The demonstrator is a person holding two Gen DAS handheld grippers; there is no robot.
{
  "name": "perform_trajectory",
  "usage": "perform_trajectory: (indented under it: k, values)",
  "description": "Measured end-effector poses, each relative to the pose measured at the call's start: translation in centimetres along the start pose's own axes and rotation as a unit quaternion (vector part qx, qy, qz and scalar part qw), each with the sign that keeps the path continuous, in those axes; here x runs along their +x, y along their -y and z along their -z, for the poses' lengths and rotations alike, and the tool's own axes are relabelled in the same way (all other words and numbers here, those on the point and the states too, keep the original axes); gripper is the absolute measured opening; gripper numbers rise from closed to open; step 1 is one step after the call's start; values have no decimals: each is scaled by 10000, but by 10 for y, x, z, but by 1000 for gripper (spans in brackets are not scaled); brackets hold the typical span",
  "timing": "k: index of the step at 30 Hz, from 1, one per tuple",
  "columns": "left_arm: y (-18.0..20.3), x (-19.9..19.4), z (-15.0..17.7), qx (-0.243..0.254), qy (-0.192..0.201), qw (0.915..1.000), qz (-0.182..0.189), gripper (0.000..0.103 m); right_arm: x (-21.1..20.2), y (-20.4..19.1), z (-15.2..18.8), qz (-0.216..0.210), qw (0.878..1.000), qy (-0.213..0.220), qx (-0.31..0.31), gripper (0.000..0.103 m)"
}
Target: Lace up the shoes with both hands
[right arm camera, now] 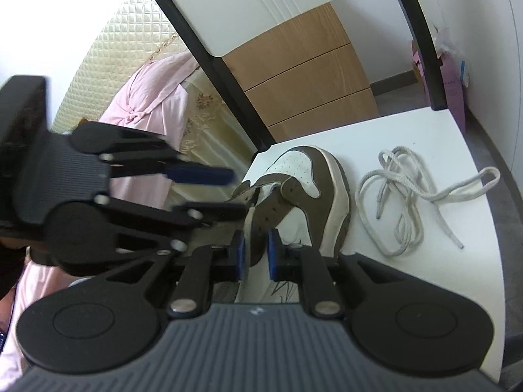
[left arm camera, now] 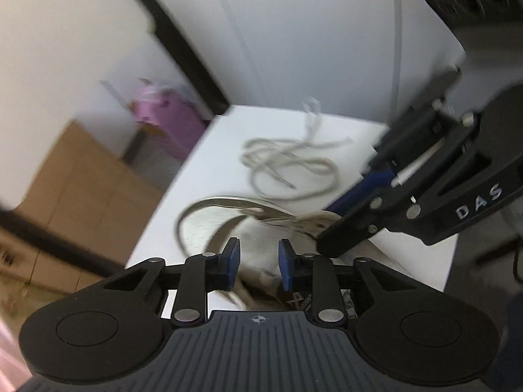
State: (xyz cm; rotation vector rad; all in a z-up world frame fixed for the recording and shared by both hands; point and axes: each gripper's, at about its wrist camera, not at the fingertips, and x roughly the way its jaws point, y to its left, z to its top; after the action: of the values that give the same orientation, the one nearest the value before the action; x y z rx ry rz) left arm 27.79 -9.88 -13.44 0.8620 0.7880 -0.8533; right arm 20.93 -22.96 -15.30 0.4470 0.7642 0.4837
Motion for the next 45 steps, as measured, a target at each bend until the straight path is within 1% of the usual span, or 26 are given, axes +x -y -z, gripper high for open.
perform_trajectory:
  k: [2, 5, 9, 10, 13, 15, 18, 20, 23, 24, 25, 26, 27, 28, 29, 31, 33, 34, 36, 39, 40, 41, 42, 43, 45]
  values:
    - [2, 8, -2, 183, -97, 9996, 211, 22, 0, 1, -1, -41, 10000, -19, -19, 16]
    - [-1, 17, -7, 362, -217, 9981, 450, 22, 0, 2, -2, -79, 9999, -45, -45, 16]
    - [-12, 23, -9, 352, -346, 9957, 784, 21, 1, 7, -5, -179, 9998, -82, 28, 16]
    - [-13, 26, -10, 349, -402, 9949, 862, 19, 1, 8, -5, -204, 9997, -96, 42, 16]
    - [-17, 37, -11, 341, -568, 9918, 1096, 19, 1, 9, -6, -218, 9997, -119, 22, 16]
    - [-12, 49, -11, 477, -700, 9902, 1107, 19, 1, 10, -6, -249, 9996, -125, 63, 16]
    - [-10, 52, -10, 481, -599, 9906, 1132, 19, 1, 11, -5, -265, 9995, -119, 101, 17]
    - [-16, 49, -7, 237, -499, 9917, 1163, 19, 0, 13, -5, -267, 9995, -102, 142, 17]
    - [-25, 37, 1, -352, -359, 9921, 1152, 25, -1, 15, -6, -290, 9993, -105, 196, 17]
    - [-27, 30, 4, -541, -265, 9918, 1129, 27, -1, 15, -6, -286, 9994, -104, 180, 17]
    - [-29, 22, 7, -729, -170, 9910, 1105, 31, -1, 14, -6, -280, 9994, -100, 167, 18]
    - [-31, 11, 14, -978, 10, 9897, 1048, 34, -1, 14, -5, -275, 9994, -95, 162, 18]
    - [-32, 0, 20, -1227, 192, 9873, 988, 34, -1, 14, -5, -271, 9995, -93, 164, 19]
    - [-32, -10, 28, -1489, 372, 9836, 949, 34, -1, 13, -5, -266, 9995, -93, 163, 19]
    - [-30, -23, 38, -1837, 618, 9777, 811, 34, -1, 13, -4, -259, 9995, -93, 154, 20]
    - [-21, -42, 56, -2416, 978, 9645, 427, 34, -1, 12, -3, -242, 9996, -93, 119, 20]
    - [-11, -53, 70, -2984, 1185, 9469, 142, 34, 0, 11, -3, -227, 9997, -86, 90, 20]
    - [-5, -56, 77, -3292, 1256, 9359, 1, 34, 0, 10, -3, -214, 9997, -83, 71, 20]
    - [9, -54, 88, -3729, 1273, 9190, -117, 34, 1, 8, -2, -184, 9998, -79, 25, 20]
    - [26, -50, 96, -4035, 1220, 9064, -267, 34, 3, 5, -1, -140, 9999, -62, -12, 20]
    - [28, -49, 97, -4098, 1199, 9038, -291, 34, 4, 4, -1, -127, 9999, -58, -26, 20]
    - [30, -48, 97, -4096, 1144, 9044, -335, 34, 5, 2, 0, -117, 9999, -58, -48, 21]
    - [31, -47, 96, -4089, 1078, 9048, -492, 34, 6, 1, 0, -112, 9999, -60, -72, 21]
    - [30, -47, 97, -4172, 1072, 9009, -530, 34, 8, 0, 0, -116, 9999, -59, -73, 21]
    - [28, -47, 99, -4342, 1064, 8925, -598, 29, 12, -3, 1, -135, 9999, -47, -36, 21]
